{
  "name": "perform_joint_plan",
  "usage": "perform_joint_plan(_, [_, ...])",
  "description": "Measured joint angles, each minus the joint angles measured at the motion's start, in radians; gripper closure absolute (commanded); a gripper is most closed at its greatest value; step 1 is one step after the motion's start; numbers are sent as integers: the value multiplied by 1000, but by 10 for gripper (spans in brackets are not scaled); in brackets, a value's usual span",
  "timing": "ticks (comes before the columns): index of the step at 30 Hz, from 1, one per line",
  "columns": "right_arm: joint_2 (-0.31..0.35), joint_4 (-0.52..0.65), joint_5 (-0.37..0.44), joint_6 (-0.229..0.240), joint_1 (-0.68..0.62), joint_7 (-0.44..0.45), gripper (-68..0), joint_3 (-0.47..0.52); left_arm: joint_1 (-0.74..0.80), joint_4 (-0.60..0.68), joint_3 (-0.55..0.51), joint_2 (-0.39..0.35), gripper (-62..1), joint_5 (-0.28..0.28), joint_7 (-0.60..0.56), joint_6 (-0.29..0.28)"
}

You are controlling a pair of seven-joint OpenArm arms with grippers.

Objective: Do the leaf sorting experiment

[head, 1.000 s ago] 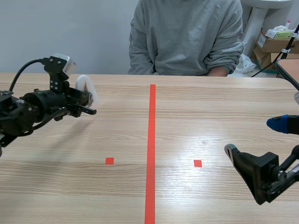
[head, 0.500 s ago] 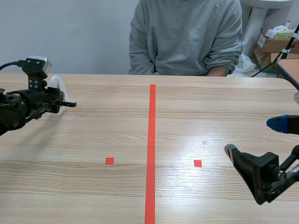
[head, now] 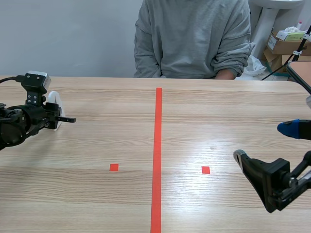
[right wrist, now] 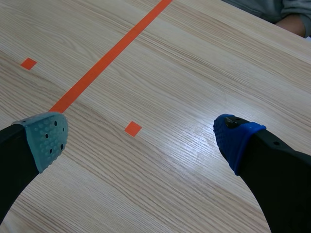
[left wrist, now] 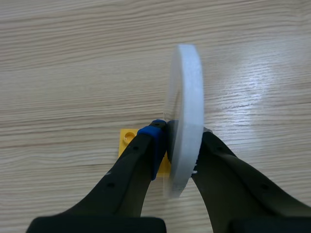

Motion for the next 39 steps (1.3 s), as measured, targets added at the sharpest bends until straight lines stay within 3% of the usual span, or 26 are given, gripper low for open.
perform_joint_plan(6, [0, 0, 0, 0, 0, 0, -619, 0, 5, -1, 0, 0, -69, 18, -11, 0])
perform_joint_plan(12, [0, 0, 0, 0, 0, 0, -619, 0, 6, -1, 0, 0, -368, 45, -14, 19])
perform_joint_plan(20, [0, 0, 0, 0, 0, 0, -619, 0, 6, -1, 0, 0, -623, 47, 13, 19])
perform_joint_plan(24, [0, 0, 0, 0, 0, 0, -619, 0, 33, 54, 0, -3, -623, 47, 47, 26])
perform_joint_plan(28, [0, 0, 0, 0, 0, -3, -619, 0, 111, 217, 0, -31, -623, 47, 92, 24])
perform_joint_plan(32, [0, 0, 0, 0, 0, -3, -619, 0, 249, 456, 0, -98, -623, 47, 119, 21])
perform_joint_plan(39, [0, -1, 0, 0, 0, -3, -619, 0, 573, 997, -21, -215, -623, 41, 210, 18])
